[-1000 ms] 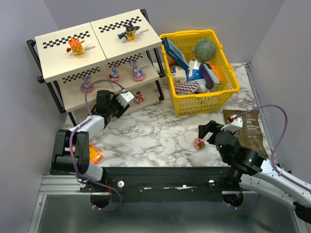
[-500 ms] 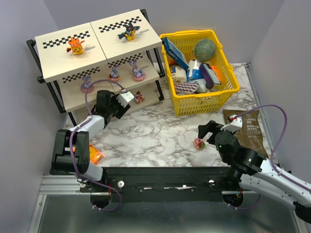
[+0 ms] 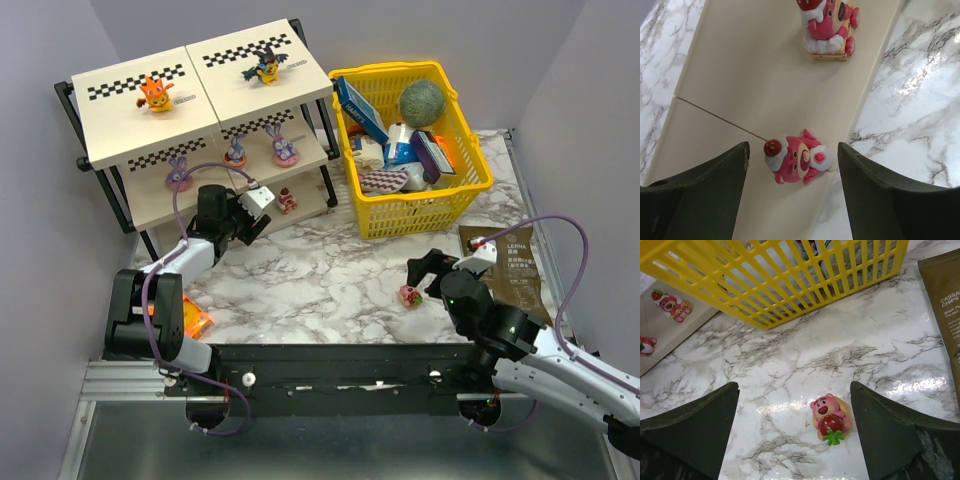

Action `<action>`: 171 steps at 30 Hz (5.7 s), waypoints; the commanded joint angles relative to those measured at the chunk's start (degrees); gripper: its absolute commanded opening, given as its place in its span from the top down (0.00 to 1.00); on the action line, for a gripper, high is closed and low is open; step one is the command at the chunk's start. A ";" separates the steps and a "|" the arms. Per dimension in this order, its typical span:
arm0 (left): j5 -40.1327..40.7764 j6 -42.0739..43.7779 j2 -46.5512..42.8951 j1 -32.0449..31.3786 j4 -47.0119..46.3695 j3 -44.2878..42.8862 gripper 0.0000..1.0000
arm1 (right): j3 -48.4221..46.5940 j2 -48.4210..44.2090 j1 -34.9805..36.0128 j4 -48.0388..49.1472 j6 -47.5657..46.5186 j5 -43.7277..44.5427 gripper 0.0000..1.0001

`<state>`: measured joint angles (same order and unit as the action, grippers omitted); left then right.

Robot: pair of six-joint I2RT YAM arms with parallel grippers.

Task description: Place and organize the plastic toys onto the shelf

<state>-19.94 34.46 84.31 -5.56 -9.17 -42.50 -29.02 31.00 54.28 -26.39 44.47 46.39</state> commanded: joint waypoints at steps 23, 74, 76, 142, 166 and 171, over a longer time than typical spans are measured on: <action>-4.75 -17.14 -17.87 -0.15 -4.72 11.91 0.17 | 1.15 0.19 0.12 0.29 0.71 -2.71 0.01; 8.34 -62.94 -42.65 -15.53 36.14 -2.67 0.01 | 3.44 26.64 0.04 -2.97 21.54 -5.35 0.26; 10.27 -63.37 -44.93 -15.53 38.34 -2.68 0.01 | 2.91 31.30 0.12 2.99 16.37 -8.59 0.38; 29.00 -67.42 -61.73 -15.53 41.95 6.47 0.01 | -44.37 74.02 15.41 16.46 -13.34 -27.85 0.30; 28.38 -67.15 -61.02 -15.53 41.86 6.47 0.01 | -46.57 80.00 14.45 17.43 -18.10 -32.42 0.35; 28.21 -67.06 -61.11 -15.53 41.86 6.55 0.01 | -46.48 80.62 14.19 18.39 -17.57 -32.50 0.41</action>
<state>8.32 -32.67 23.11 -21.08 32.73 -36.60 -74.08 110.45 68.84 -9.89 27.09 15.09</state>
